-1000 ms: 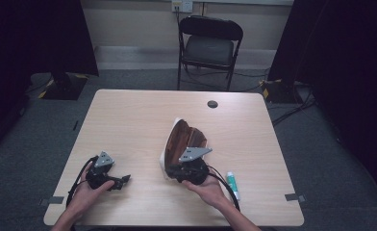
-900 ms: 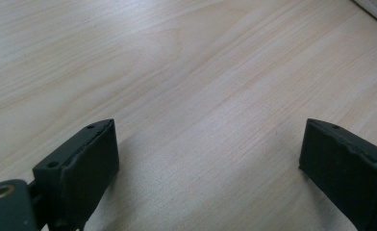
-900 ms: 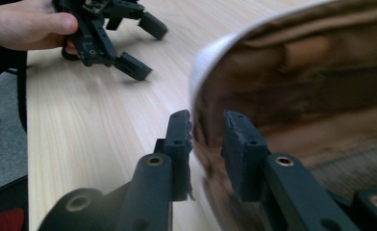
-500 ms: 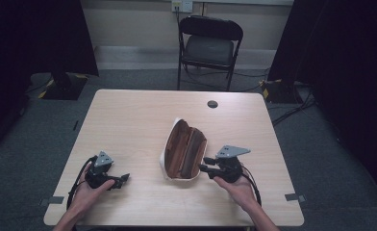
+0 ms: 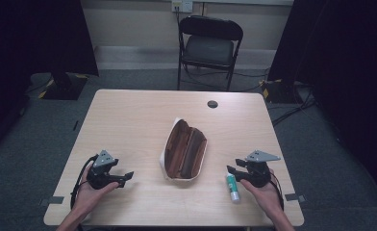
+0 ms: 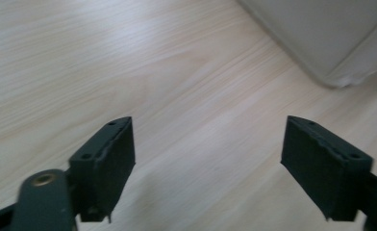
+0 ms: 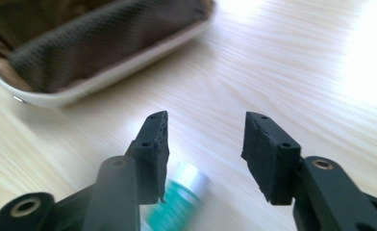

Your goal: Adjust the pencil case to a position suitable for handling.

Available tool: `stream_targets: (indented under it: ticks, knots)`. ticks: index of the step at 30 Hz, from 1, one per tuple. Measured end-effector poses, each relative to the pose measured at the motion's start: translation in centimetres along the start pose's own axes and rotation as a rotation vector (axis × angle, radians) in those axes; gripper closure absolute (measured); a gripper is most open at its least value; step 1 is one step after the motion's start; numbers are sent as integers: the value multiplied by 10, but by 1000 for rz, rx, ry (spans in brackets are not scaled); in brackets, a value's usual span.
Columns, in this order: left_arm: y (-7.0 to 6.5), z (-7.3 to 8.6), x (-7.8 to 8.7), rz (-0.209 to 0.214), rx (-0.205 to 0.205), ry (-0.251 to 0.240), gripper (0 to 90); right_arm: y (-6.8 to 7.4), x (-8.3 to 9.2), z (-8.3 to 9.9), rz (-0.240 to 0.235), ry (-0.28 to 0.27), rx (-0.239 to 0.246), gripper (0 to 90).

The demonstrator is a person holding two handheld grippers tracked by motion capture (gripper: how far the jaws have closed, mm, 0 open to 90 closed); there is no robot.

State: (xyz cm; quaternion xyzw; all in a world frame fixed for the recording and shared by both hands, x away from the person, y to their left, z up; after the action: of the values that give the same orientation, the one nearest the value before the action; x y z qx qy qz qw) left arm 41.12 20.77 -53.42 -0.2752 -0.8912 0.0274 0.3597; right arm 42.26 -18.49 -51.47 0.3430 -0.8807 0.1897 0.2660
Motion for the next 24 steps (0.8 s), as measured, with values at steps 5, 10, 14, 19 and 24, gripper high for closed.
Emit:
stream_targets:
  ticks: [5, 10, 14, 19, 24]
  knots:
    - [-29, -23, 13, 68, 4, -90, 239, -20, 10, 21, 48, 29, -26, 493]
    - [-57, -34, 11, 119, -28, -99, 239, -38, 10, 49, 110, 87, -42, 451]
    - [-74, -44, 7, 142, -55, -89, 254, -45, 8, 63, 112, 126, -85, 365]
    - [-88, -63, -3, 154, -75, -108, 279, -52, 5, 69, 149, 152, -97, 295]
    - [-98, -67, -21, 140, -62, -101, 333, -50, 0, 72, 156, 177, -90, 271]
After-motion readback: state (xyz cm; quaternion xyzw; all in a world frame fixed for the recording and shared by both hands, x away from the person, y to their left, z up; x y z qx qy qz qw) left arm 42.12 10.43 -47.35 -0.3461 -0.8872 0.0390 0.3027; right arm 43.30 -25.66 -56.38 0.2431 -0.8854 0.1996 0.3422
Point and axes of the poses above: each handheld gripper's, and its own axes: x roughly backward along the jaws, z roughly out of its underside, y roughly to its left, the point moved 10 cm from there along -x, roughly forward along the jaws, and after that the axes turned 14 degrees about x, right-handed, at the moved point
